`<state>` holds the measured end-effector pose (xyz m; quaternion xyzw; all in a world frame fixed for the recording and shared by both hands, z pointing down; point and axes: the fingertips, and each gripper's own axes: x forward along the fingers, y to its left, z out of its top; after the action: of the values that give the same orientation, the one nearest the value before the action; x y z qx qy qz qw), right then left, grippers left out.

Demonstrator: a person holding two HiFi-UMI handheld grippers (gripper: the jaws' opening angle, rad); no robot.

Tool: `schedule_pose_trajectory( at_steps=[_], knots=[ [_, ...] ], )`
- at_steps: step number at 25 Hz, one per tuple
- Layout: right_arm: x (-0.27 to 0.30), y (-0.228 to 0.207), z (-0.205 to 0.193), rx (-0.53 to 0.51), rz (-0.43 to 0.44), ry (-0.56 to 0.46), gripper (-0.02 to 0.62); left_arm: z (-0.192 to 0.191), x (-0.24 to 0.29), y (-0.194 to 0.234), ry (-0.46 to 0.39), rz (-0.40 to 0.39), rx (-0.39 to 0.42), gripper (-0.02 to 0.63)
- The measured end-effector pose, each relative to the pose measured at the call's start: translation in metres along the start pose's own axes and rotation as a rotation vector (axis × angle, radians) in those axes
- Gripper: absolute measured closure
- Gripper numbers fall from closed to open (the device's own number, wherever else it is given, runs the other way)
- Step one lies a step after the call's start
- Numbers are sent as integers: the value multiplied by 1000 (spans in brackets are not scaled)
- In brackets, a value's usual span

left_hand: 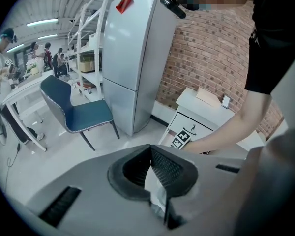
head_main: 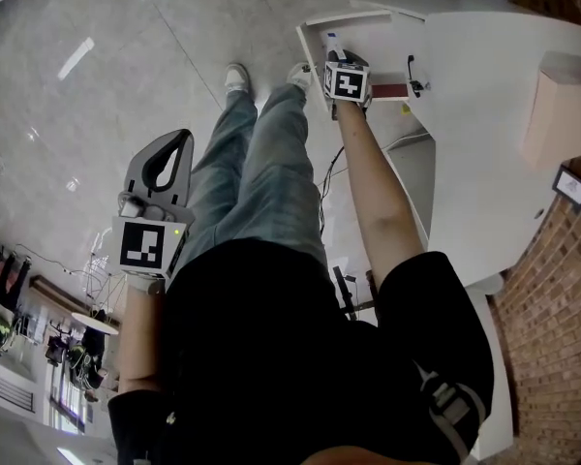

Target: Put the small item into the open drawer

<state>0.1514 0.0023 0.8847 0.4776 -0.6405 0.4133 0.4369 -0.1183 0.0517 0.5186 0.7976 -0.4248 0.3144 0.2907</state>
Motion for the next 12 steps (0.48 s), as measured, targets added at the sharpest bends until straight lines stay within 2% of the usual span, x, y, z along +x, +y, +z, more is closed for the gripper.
schedule_pose_trajectory(
  at_steps=[12],
  knots=[
    [60,-5,-8,-19,-40,84,492,-37,-1,8,74,34,-51,603]
  ],
)
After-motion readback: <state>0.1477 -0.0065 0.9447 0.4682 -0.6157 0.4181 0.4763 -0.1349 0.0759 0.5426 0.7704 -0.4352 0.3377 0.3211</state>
